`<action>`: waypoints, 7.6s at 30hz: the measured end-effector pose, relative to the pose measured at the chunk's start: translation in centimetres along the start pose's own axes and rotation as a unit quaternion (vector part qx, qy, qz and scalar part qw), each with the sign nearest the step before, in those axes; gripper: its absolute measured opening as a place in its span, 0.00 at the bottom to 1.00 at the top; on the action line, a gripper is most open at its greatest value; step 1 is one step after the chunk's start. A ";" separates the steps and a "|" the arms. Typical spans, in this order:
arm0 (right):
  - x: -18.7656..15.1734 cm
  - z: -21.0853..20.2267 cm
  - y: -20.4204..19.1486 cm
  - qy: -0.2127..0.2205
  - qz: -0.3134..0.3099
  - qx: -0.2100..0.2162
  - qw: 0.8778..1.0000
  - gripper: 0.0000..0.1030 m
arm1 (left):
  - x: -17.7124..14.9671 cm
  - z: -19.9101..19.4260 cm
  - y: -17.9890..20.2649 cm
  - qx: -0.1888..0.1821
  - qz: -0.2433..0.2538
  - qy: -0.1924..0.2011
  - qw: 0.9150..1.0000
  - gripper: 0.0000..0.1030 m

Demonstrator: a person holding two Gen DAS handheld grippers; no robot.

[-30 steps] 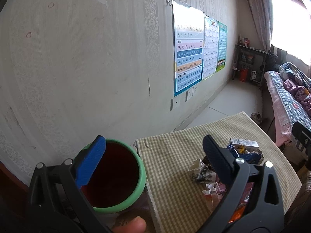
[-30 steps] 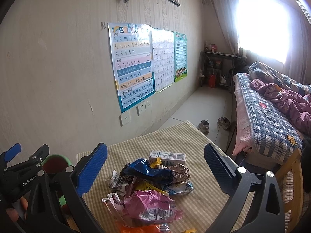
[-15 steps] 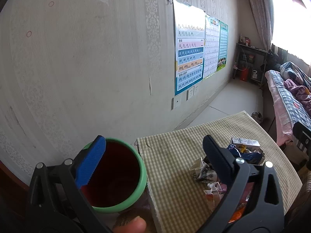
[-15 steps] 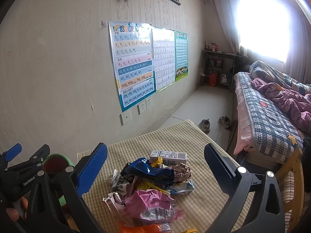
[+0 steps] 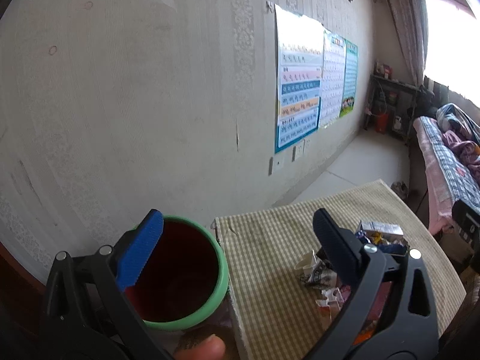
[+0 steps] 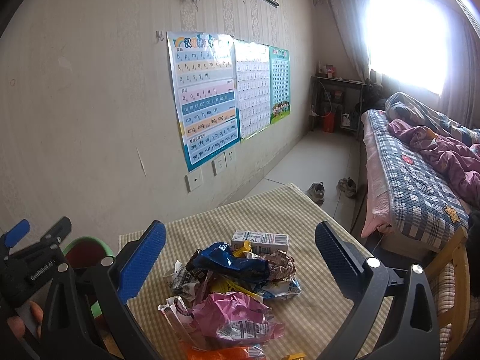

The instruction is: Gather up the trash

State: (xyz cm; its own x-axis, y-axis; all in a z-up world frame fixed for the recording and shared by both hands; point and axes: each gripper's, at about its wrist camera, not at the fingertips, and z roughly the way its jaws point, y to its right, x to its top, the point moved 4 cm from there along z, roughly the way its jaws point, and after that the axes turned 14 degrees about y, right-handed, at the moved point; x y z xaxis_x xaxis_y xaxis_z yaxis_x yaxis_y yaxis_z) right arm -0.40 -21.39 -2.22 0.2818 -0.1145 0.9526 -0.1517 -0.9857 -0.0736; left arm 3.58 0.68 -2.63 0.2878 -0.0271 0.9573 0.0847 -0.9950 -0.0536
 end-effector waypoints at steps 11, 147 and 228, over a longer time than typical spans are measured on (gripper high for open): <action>-0.2 0.4 0.4 -0.010 0.001 0.001 1.000 0.93 | -0.6 0.4 0.5 -0.024 0.004 -0.010 1.000 0.95; -8.7 4.4 2.1 -0.219 0.010 0.041 0.975 0.62 | -10.4 5.6 -1.8 -0.138 -0.023 -0.203 0.969 0.58; -17.4 1.7 9.7 -0.285 0.162 -0.002 0.945 0.33 | -16.4 4.0 13.4 -0.294 0.025 -0.349 0.889 0.35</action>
State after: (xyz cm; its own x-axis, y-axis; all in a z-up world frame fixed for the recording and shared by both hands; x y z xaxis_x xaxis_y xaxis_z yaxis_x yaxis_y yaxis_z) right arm -5.20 -29.19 -20.00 0.6846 -0.4596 0.5657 -0.3210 -0.8869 -0.3321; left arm 3.82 -11.82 -20.20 0.8170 -0.2109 0.5367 -0.3994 -0.8783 0.2629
